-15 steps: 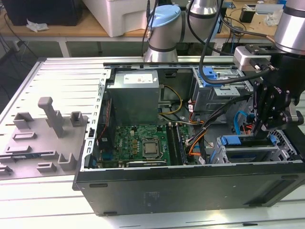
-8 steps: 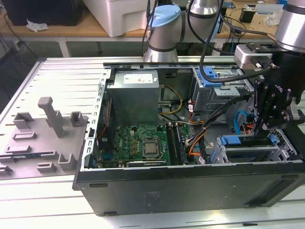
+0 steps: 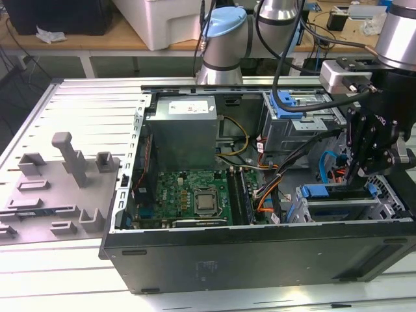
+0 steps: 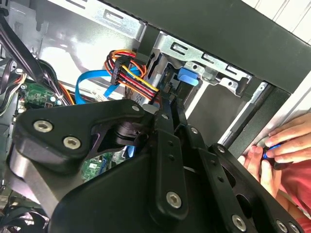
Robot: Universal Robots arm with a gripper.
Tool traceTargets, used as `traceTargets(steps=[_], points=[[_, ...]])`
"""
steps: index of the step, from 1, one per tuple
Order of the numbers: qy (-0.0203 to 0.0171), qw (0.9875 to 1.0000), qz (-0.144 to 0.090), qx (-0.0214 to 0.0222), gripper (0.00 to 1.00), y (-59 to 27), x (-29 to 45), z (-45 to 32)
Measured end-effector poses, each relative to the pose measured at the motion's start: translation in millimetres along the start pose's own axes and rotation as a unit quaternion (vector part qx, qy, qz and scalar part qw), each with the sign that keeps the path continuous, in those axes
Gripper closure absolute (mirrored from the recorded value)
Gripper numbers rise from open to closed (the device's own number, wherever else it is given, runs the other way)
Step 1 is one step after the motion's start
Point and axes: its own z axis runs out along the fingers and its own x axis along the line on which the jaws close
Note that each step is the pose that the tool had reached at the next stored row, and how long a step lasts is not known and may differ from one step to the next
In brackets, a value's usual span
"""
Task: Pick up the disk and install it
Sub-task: 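Insert the first disk wire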
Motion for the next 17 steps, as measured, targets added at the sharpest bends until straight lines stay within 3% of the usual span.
traceTargets(steps=[1, 2, 4, 17], points=[[-0.0078, 1.0000, 0.000, -0.0007, 0.83, 0.0, 0.1, 0.2], [-0.0121, 0.9999, 0.000, -0.0011, 0.83, 0.0, 0.3, 0.2], [-0.0154, 0.9999, 0.000, -0.0015, 0.83, -0.1, 1.0, 0.3], [-0.0159, 0.9999, 0.001, -0.0015, 0.83, -0.6, 3.0, 0.6]])
